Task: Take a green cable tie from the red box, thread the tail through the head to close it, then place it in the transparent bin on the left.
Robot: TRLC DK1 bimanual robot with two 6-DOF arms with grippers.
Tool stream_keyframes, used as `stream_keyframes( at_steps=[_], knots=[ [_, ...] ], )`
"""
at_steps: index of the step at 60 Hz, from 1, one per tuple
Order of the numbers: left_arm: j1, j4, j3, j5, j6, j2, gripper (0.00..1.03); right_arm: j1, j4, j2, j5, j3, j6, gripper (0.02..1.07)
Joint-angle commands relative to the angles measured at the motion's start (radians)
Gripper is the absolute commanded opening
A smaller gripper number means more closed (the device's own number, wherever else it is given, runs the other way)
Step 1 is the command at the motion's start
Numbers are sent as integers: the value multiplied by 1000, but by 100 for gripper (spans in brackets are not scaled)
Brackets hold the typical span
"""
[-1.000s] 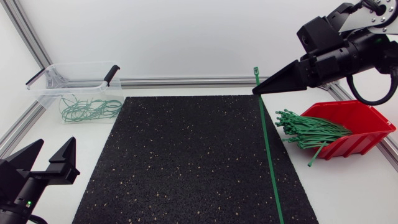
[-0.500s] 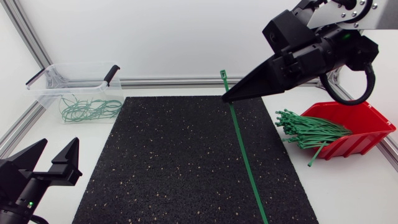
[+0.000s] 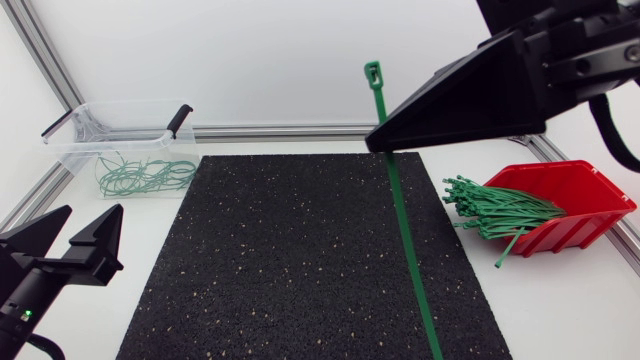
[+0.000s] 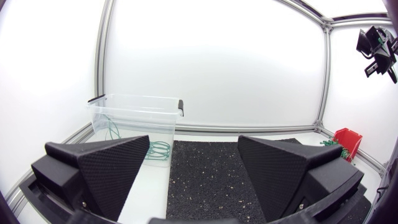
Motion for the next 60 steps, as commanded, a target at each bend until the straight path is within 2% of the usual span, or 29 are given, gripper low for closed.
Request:
stream_keyframes(
  at_steps=[1,23,36,41,47,53,58,60],
  knots=[
    [-11,-11,46,2,-26,45,99,42,-3,-41,-9,25,45,7],
    [-118,-20,86,36,-94,58,96,160,119,-108,6,26,203,7],
    [-124,-68,204,155,-192,176,96,181,184,-107,20,2,263,7],
    [-126,-80,241,189,-213,208,96,208,214,-105,33,-15,374,7],
    [-129,-88,290,237,-250,262,96,247,256,-105,108,-36,401,7],
    [-129,-126,346,270,-259,326,96,252,323,-99,135,-79,432,7],
    [-115,-134,369,355,-261,366,96,251,360,-84,149,-110,438,8],
    [-110,-135,375,363,-264,371,96,251,368,-81,160,-116,438,7]
  ],
)
